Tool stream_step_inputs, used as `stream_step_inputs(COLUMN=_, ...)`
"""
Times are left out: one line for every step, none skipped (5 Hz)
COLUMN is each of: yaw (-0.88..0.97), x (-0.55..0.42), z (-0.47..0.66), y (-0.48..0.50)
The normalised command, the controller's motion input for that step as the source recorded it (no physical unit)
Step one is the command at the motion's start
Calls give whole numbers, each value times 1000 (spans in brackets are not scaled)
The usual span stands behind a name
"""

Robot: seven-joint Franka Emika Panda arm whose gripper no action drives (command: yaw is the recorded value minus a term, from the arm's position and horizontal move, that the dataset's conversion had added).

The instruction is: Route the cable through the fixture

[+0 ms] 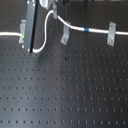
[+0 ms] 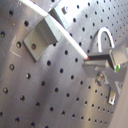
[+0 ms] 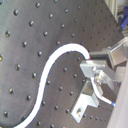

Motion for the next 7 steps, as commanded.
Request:
stream_step_inputs(yaw=143, x=100, z=-2, y=-45)
stream_step_inputs(yaw=0, x=-5, z=0, y=-9)
stream_step_inputs(yaw=0, x=0, z=15, y=0)
stream_step_inputs(yaw=0, x=-247, z=34, y=-71)
stream_step_inputs(yaw=0, x=0, z=24, y=0)
stream_step_inputs(yaw=0, x=-242, z=434, y=-294)
stream_step_inputs(yaw=0, x=-6, z=0, y=-11)
